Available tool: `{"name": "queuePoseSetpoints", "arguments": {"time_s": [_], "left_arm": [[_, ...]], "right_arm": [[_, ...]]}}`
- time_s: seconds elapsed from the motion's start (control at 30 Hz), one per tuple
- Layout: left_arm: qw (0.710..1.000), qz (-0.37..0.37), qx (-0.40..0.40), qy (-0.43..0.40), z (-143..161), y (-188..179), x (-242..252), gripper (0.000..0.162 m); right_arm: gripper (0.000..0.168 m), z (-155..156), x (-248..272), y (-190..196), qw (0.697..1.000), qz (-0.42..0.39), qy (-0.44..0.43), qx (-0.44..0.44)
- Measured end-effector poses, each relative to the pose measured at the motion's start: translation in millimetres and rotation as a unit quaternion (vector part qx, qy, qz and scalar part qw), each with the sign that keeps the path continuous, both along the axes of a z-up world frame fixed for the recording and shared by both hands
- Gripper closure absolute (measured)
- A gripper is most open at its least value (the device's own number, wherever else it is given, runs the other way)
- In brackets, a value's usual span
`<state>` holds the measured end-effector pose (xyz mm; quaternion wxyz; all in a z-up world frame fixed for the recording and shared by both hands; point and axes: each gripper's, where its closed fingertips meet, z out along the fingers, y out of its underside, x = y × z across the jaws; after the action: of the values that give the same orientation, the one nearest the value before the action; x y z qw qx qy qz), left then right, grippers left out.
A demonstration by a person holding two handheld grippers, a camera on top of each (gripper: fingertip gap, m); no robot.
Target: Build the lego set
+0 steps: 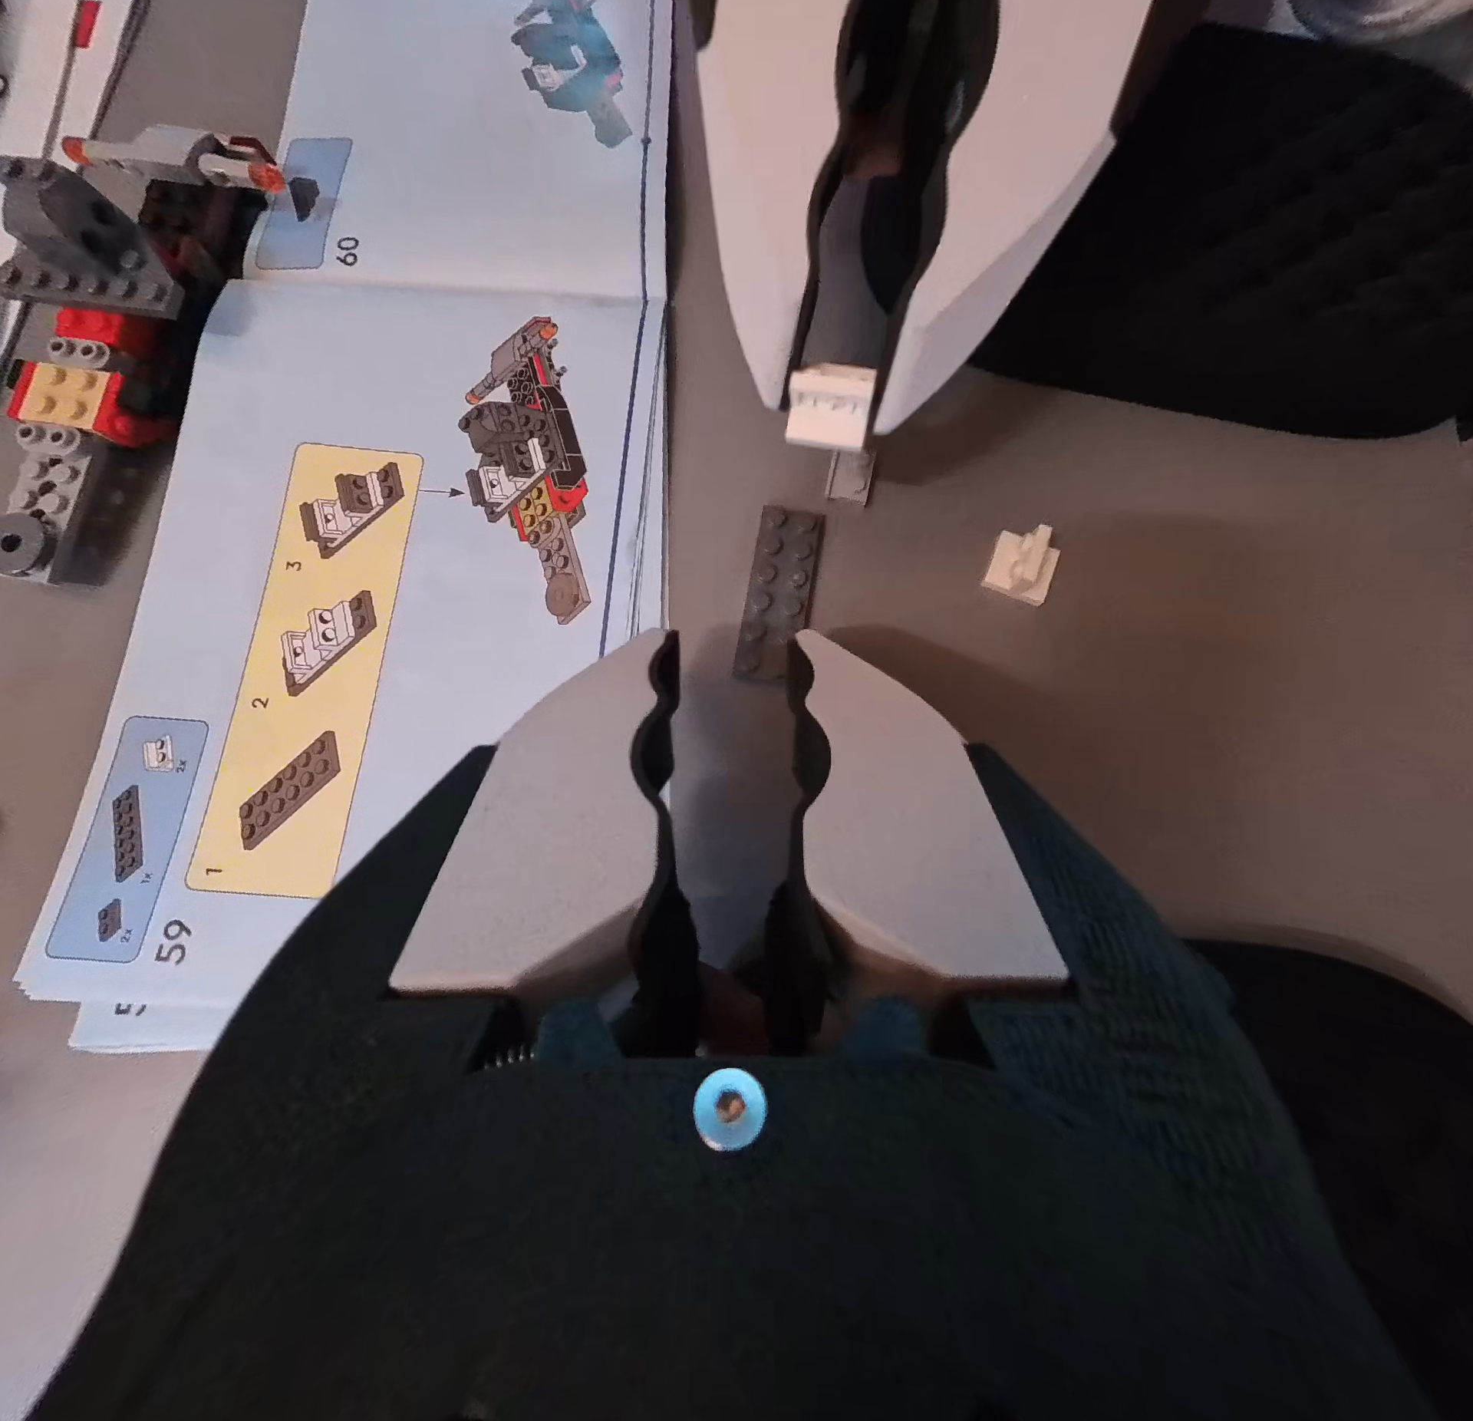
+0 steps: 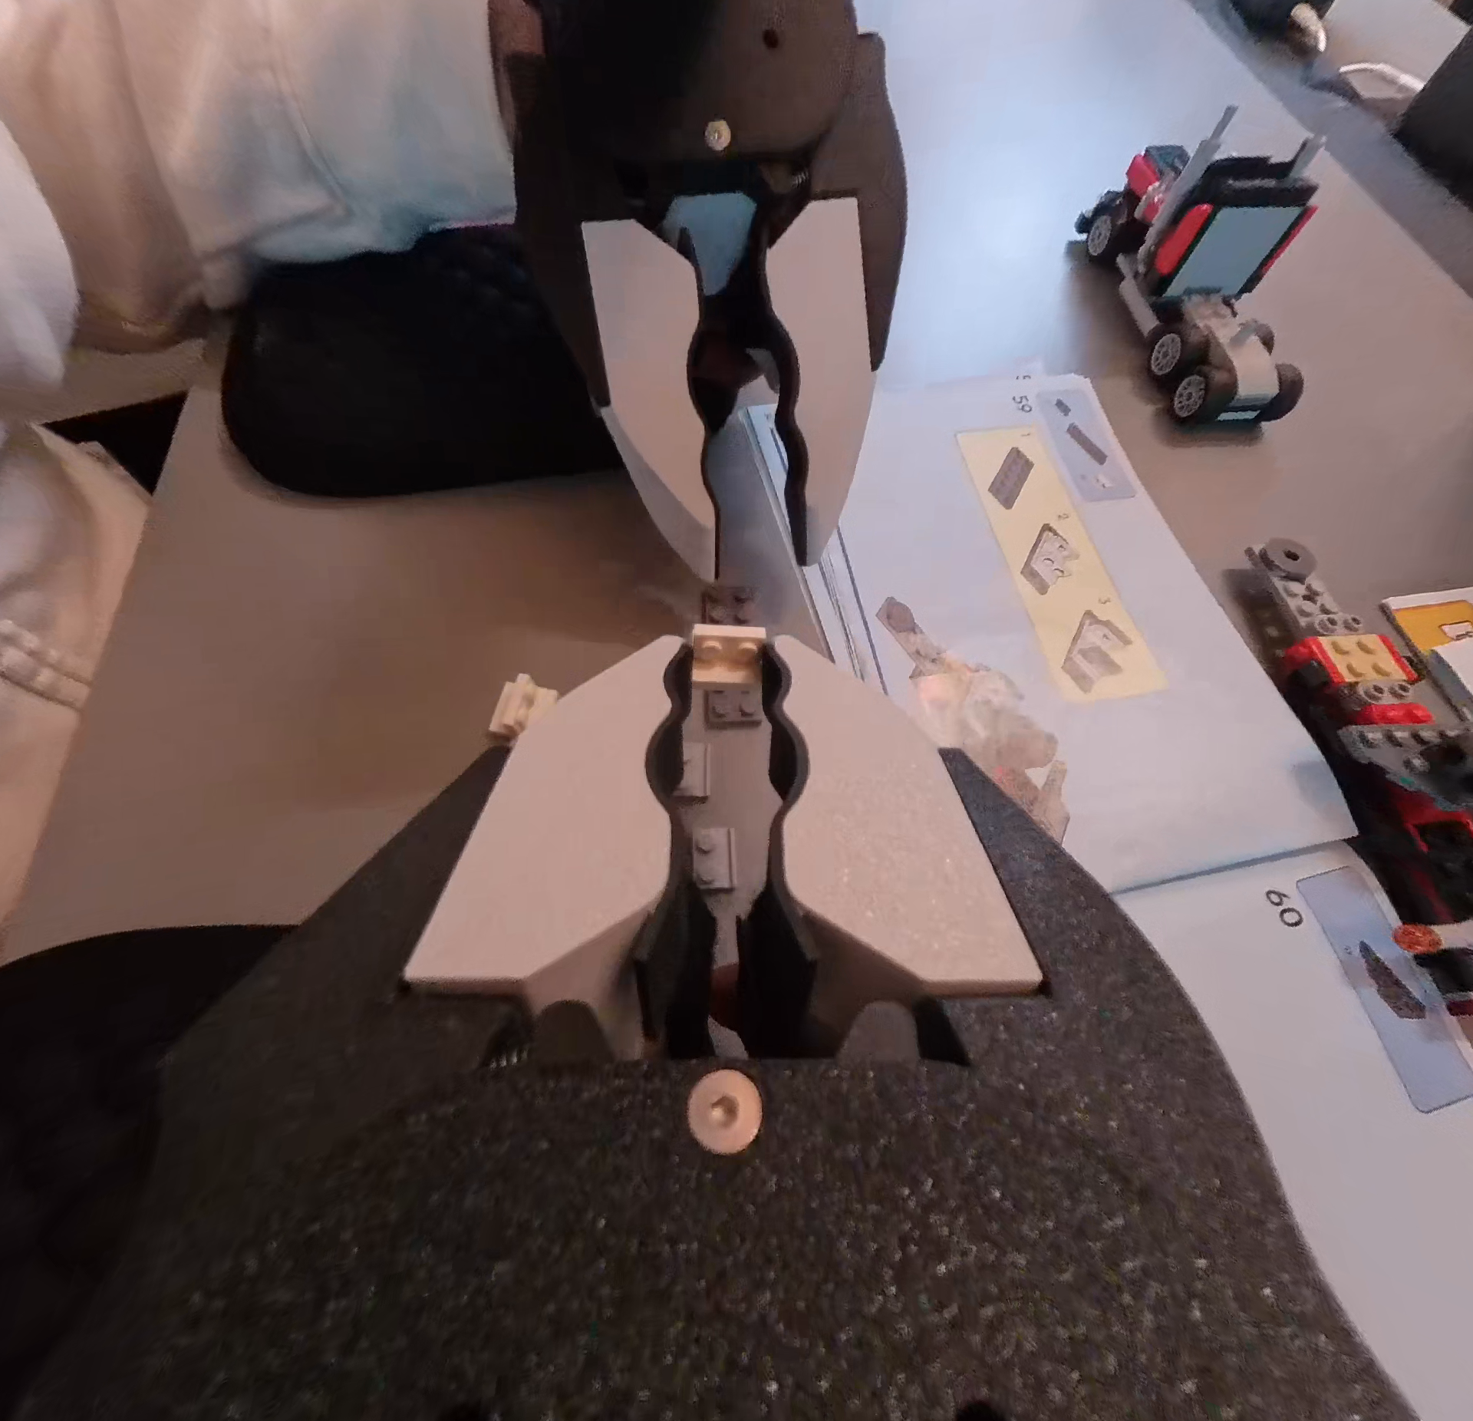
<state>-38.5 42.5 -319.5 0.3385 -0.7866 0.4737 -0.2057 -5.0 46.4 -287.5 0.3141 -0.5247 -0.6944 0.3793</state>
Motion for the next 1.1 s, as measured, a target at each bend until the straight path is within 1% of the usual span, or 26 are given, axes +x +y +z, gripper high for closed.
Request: {"name": "queuePoseSetpoints", "arguments": {"time_s": [0.1, 0.23, 0.3, 0.47, 0.67, 0.8, 0.97, 1.1], "left_arm": [[1.000, -0.005, -0.001, -0.007, 1, -2, 0, 0.136], [0.998, 0.019, -0.004, -0.057, 11, 3, -3, 0.137], [0.998, 0.018, -0.007, -0.063, 12, 4, -4, 0.137], [0.999, 0.007, -0.023, -0.040, 4, 0, -2, 0.137], [0.998, 0.010, -0.030, -0.052, 6, 1, -2, 0.137], [0.999, 0.003, -0.033, -0.025, -1, -1, -1, 0.137], [0.999, -0.009, -0.032, -0.001, -7, -4, 0, 0.130], [0.999, -0.013, -0.034, 0.008, -9, -5, -1, 0.130]], "right_arm": [[0.151, -11, -1, 0, 0.999, 0.001, -0.030, 0.010], [0.151, -20, -2, 1, 0.999, 0.000, -0.053, 0.012], [0.151, -23, -3, 2, 0.998, -0.001, -0.059, 0.011], [0.151, -26, -4, 3, 0.998, -0.002, -0.062, 0.010], [0.151, -29, -4, 4, 0.998, -0.002, -0.066, 0.015], [0.151, -31, -4, 5, 0.998, -0.002, -0.068, 0.017], [0.151, -35, -6, 4, 0.997, 0.005, -0.075, 0.028], [0.151, -36, -7, 2, 0.996, 0.010, -0.077, 0.032]]}}
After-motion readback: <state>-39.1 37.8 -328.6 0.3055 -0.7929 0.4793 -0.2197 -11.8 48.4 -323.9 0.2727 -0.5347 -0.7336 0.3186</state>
